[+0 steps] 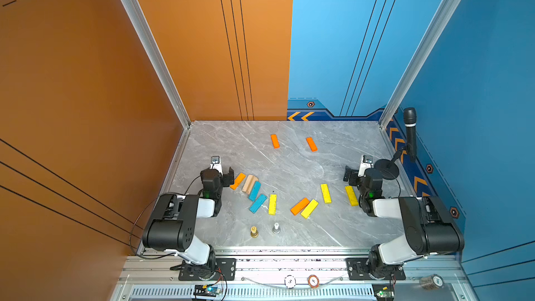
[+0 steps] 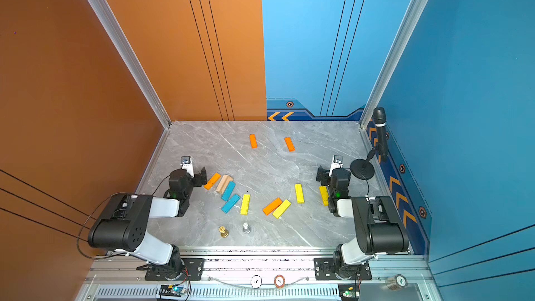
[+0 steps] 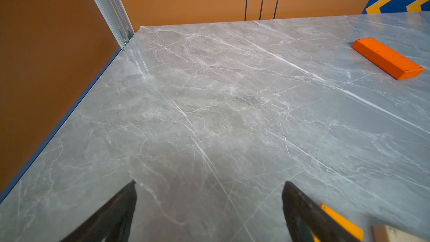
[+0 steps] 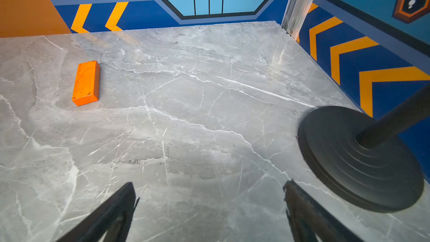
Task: Assemble the number 6 with building blocks
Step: Move the building block to the center of the board.
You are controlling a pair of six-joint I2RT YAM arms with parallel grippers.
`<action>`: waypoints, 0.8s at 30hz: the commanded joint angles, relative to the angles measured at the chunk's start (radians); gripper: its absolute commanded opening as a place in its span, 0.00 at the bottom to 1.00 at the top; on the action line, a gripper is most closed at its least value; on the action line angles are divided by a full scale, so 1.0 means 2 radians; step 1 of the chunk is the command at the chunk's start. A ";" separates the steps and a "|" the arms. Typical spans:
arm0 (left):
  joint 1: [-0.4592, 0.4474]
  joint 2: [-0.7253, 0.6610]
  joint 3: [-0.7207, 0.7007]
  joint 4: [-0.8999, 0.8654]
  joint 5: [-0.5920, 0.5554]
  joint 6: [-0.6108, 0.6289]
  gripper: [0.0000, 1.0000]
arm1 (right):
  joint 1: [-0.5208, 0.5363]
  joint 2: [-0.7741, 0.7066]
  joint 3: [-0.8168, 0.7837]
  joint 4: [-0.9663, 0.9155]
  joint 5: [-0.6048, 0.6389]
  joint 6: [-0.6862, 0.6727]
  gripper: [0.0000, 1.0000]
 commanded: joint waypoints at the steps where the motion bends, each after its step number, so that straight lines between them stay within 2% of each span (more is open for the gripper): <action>1: -0.001 0.003 0.008 0.008 0.004 -0.001 0.97 | -0.002 0.006 0.010 0.010 -0.003 -0.005 0.99; 10: 0.007 0.003 0.008 0.008 0.018 -0.006 0.97 | -0.002 0.006 0.010 0.009 -0.002 -0.005 0.99; 15: -0.006 0.004 0.010 0.005 -0.007 -0.001 0.97 | -0.003 0.006 0.010 0.009 -0.003 -0.005 0.99; 24: -0.008 0.004 0.012 0.001 -0.010 -0.001 0.97 | -0.002 0.006 0.011 0.008 -0.003 -0.006 0.99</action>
